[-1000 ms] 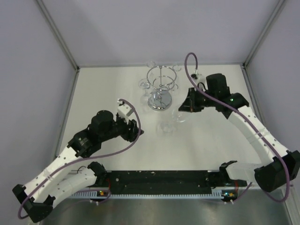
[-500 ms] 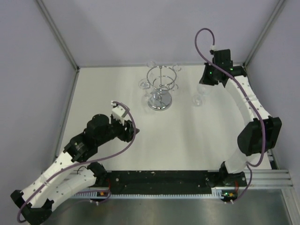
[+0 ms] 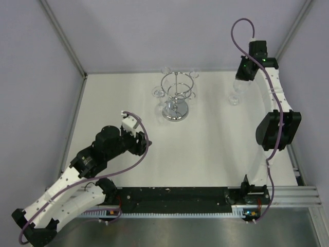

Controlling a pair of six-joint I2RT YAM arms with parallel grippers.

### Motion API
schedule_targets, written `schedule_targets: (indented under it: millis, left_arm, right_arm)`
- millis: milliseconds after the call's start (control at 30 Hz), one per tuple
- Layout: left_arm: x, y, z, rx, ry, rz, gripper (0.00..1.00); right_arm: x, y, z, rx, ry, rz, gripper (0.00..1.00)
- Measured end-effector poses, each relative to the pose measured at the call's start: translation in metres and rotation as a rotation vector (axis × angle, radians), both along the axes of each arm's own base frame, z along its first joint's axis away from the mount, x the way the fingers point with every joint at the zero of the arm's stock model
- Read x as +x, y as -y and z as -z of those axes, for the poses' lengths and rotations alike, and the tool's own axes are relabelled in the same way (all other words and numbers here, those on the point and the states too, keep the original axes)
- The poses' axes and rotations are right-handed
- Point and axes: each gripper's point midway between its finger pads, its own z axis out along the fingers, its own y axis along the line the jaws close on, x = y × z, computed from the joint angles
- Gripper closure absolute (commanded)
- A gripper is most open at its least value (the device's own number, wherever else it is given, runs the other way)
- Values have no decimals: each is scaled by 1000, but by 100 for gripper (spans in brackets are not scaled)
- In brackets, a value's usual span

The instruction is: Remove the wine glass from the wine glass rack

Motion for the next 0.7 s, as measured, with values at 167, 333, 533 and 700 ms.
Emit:
schedule_targets:
  millis: [167,333,533,700]
  left_arm:
    - [2,-2,0,5,3,-14,39]
    - [3,-3,0,7,5,-21,39]
    - [3,-3,0,8,6,-22,39]
    - [3,-3,0,8,6,-25,39]
  right_arm:
    - [13,36,-1,-4,-2,73,100]
    - [22,64,0,-15,-5,129,100]
    - [20,77,15,-25,-47,154,100]
    - [20,80,17,-26,-55,161,100]
